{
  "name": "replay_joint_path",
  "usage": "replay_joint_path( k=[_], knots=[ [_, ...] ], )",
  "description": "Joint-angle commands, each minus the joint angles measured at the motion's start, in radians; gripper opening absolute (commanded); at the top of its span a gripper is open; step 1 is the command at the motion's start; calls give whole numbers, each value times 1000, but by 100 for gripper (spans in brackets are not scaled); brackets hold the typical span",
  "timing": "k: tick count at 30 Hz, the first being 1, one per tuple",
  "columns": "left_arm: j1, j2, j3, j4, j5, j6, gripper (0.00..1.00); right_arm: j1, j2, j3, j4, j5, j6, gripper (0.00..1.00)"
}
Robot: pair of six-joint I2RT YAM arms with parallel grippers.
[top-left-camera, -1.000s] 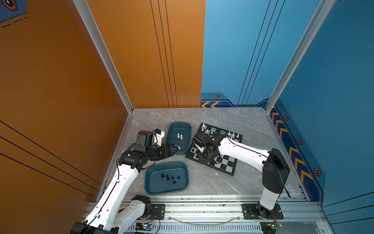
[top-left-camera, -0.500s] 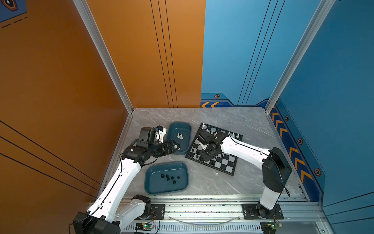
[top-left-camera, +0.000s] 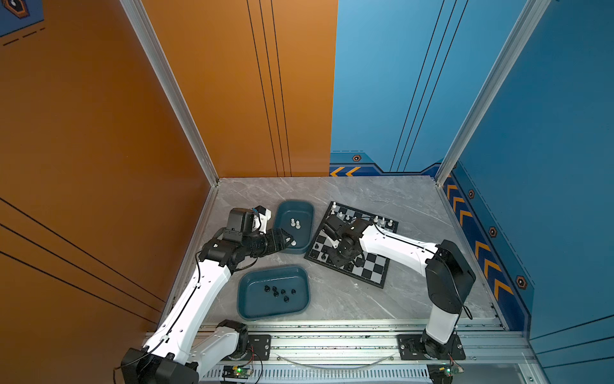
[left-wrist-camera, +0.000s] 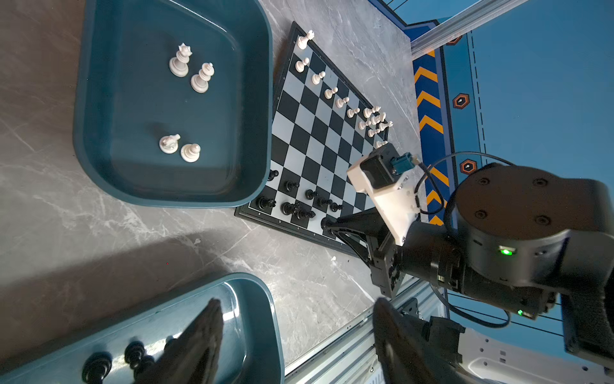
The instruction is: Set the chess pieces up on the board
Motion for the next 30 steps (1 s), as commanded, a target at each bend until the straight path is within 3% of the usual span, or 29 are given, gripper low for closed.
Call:
replay_joint_path(
  k=[1,17,24,30],
  knots=[
    [13,-1,31,-3,-5,27,73,-7,25,-21,15,26,-4,14],
    [43,11,42,-5,15,34,72,-12,70,-27,34,48,9,15],
    [48,22,42,-5,29,33,72,-15,54,-29,36,33,5,38],
    [50,26,42,-5,28,33,72,-15,21,0,13,8,7,43]
  ],
)
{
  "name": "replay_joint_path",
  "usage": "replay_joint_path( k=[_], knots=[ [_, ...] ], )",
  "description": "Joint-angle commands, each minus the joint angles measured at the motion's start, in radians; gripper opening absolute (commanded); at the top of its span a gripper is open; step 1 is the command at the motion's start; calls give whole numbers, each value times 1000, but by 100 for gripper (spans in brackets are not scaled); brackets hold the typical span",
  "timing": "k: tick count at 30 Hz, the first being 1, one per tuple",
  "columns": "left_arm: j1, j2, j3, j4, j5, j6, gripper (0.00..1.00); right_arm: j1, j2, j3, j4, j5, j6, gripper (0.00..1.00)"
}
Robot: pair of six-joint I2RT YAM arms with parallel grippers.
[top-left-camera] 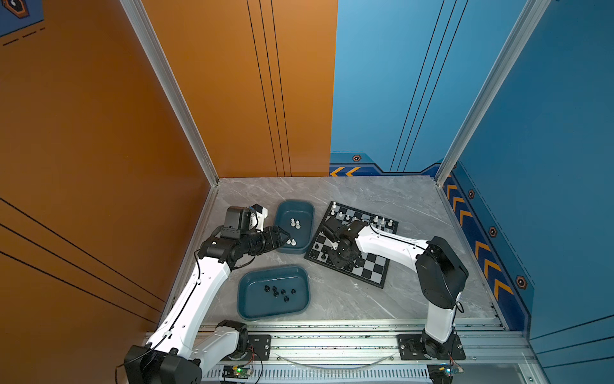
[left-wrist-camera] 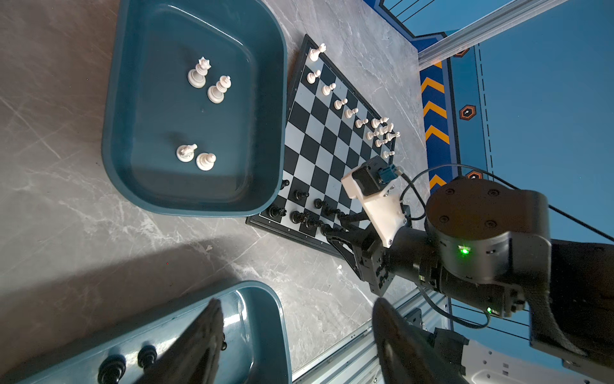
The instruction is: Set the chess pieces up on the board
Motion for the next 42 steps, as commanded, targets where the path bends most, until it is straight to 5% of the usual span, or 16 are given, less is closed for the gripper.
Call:
replay_joint_path(
  k=[1,10,16,21,27,34,42],
  knots=[
    [8,3,33,-5,25,15,72,-3,-42,27,-27,-16,5,43],
    [9,1,33,-4,28,21,72,-3,-123,135,-110,-17,12,44],
    [-1,-32,24,-133,-47,71,72,-21,-180,281,-201,-3,15,57],
    [-85,-89,-21,-401,-281,77,67,-37,-205,395,-284,5,23,99],
    [-225,-142,-108,-481,-422,-109,61,-40,-261,391,-309,-15,44,100],
    [-307,-114,-198,-481,-584,-324,52,-10,-407,198,-233,-25,76,100],
    [-302,-7,-223,-400,-620,-333,46,-16,-510,65,-209,-20,90,100]
  ],
)
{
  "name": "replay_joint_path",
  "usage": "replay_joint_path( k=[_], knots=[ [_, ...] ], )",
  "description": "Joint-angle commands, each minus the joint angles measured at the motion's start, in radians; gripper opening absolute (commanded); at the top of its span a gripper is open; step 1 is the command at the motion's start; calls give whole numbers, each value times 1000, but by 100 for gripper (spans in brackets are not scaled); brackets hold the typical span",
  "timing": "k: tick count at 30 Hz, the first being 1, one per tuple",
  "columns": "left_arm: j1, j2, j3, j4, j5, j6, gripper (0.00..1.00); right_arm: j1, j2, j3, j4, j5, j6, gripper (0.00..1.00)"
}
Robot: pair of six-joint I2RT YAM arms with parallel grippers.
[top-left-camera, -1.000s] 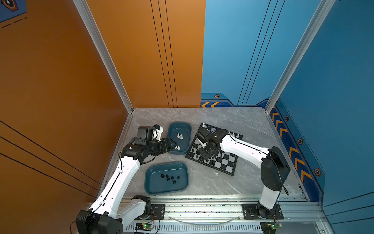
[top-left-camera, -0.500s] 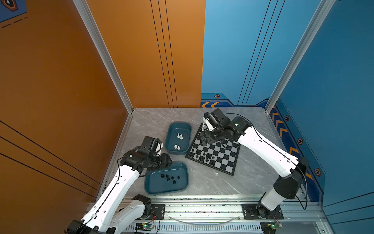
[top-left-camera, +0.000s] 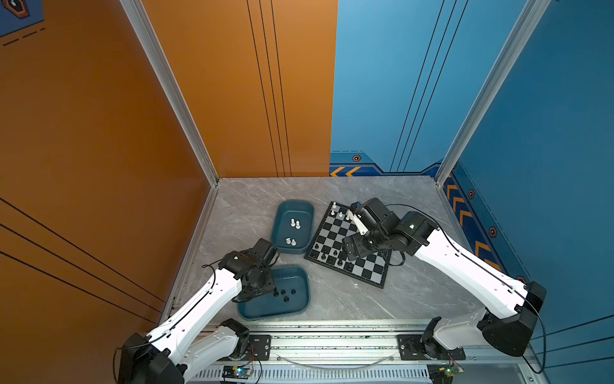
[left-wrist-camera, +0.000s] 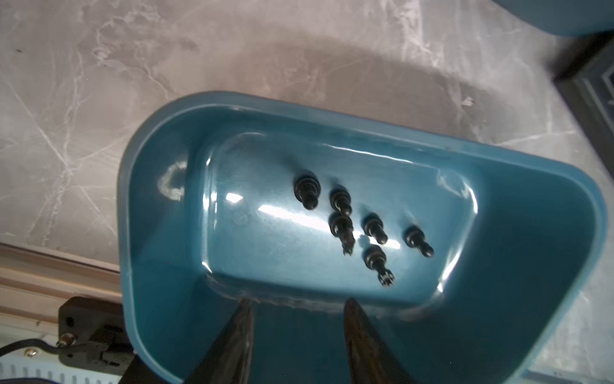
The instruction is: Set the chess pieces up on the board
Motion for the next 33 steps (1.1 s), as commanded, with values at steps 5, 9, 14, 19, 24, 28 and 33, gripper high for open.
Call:
replay_joint_path(
  k=[5,9,14,19,24,28,33],
  knots=[
    [47,65,-47,101,-7,0,45,-12,-9,-18,29,16,24,100],
    [87,114,-55,147,29,34,43,-14,13,3,25,18,31,100],
    [118,183,-65,198,66,66,40,-24,29,8,21,27,38,100],
    [125,223,-67,210,71,78,37,-35,46,17,21,26,36,100],
    [150,227,-82,226,81,95,35,-42,57,22,23,29,33,100],
    [168,244,-85,236,88,107,32,-47,66,27,23,25,27,100],
    [171,265,-84,260,98,110,30,-55,71,34,17,26,18,100]
  ],
)
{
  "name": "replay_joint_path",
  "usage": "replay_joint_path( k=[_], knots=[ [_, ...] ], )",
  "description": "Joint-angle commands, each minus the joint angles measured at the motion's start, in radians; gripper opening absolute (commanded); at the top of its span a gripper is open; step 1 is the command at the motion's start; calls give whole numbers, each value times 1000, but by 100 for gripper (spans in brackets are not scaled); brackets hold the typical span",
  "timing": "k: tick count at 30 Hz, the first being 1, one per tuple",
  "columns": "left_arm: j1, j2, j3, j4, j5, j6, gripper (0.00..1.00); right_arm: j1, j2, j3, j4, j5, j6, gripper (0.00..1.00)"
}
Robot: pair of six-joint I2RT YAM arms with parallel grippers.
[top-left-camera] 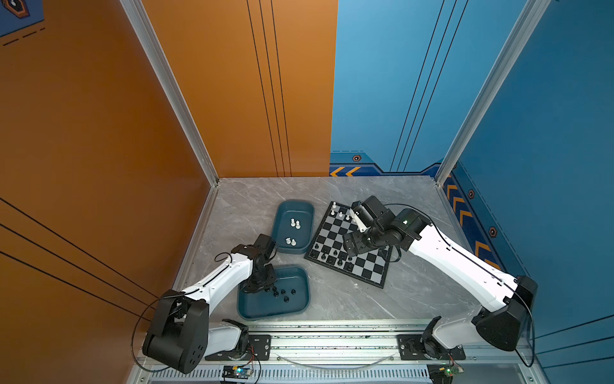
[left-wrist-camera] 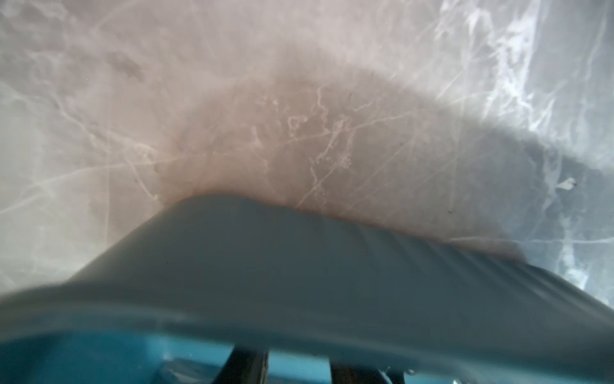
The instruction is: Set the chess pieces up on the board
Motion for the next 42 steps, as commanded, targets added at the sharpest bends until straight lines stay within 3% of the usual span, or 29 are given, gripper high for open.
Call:
replay_joint_path(
  k=[1,8,13,19,28,42],
  knots=[
    [7,19,-6,8,20,17,29,-11,12,29,-1,22,-5,100],
    [8,31,-3,10,19,26,17,-23,20,37,-10,19,-15,100],
    [7,34,17,-7,27,34,3,-30,20,37,-11,15,-20,100],
    [-9,16,130,-116,0,43,1,-42,12,44,-13,15,-25,100],
    [-77,89,472,-256,-31,62,1,-103,-68,-7,-11,10,-13,100],
    [-432,585,1115,-313,-48,93,2,-242,-390,-205,-103,39,38,100]
  ],
)
